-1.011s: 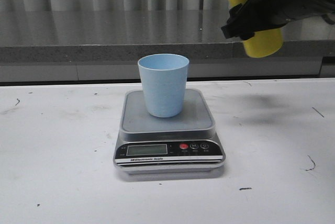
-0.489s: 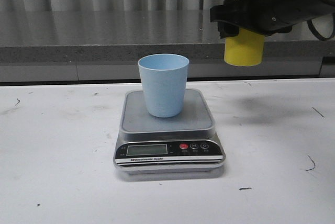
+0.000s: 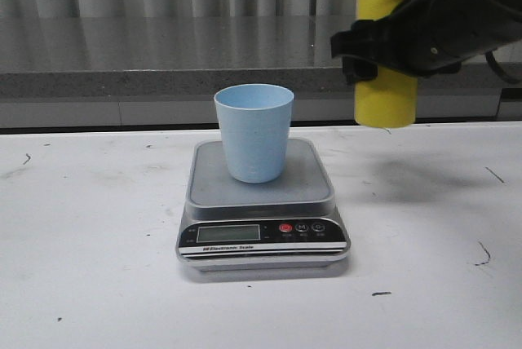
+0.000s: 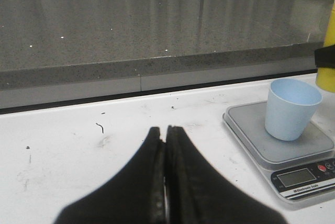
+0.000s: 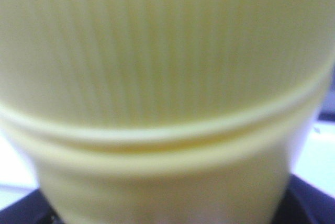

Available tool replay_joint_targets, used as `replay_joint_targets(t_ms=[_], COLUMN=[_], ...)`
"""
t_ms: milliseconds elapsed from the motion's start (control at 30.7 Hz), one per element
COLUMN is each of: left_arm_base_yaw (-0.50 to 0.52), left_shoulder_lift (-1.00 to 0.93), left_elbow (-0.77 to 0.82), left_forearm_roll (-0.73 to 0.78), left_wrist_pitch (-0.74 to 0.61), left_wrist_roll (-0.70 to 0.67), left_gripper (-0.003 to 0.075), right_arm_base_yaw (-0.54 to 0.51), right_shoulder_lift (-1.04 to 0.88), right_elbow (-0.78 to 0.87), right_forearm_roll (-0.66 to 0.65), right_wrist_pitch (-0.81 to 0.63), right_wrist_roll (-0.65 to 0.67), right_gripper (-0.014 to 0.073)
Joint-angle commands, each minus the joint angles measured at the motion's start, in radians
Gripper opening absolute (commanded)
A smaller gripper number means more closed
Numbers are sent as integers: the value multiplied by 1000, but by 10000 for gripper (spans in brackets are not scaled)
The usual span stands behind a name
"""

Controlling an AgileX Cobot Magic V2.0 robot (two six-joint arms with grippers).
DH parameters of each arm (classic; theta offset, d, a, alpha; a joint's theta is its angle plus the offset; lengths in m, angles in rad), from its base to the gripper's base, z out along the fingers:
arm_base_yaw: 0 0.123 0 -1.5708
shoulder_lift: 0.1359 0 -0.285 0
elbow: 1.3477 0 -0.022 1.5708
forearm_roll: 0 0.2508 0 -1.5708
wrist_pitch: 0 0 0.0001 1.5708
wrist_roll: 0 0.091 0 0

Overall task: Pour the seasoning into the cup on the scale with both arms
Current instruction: 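Tilt the yellow bottle back upright with the right gripper, then lower the yellow bottle onto the table beside the scale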

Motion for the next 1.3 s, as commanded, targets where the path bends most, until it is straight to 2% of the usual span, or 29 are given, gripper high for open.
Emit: replay_joint_targets(t_ms=[0,293,587,848,1076,1207,1272], left_arm_base_yaw=[2,2,2,2,2,2,2], left_shoulder_lift=[12,12,12,12,12,12,12], left_elbow=[-27,-27,-27,-27,-27,-27,-27], left_forearm_roll=[-11,-11,-11,-11,-11,-11,-11], left_wrist_pitch=[-80,-80,-80,-80,-80,-80,-80], left_wrist_roll=[-10,-10,-10,-10,-10,-10,-10], left_gripper=[-20,-20,-20,-20,-20,-20,-20], right_arm_base_yaw=[-2,-2,-2,-2,-2,-2,-2], right_shoulder_lift=[-65,-18,75,81,81,81,81], right_elbow=[60,241,250,250,278,306,319], right_forearm_roll=[-11,-11,-44,-77,-76,-76,-77], right_wrist_pitch=[-186,-467,-560,-580,-614,-645,-659], right_wrist_roll=[21,132,138,162,162,161,161], right_gripper=[-4,-36,20,183,475,610,605])
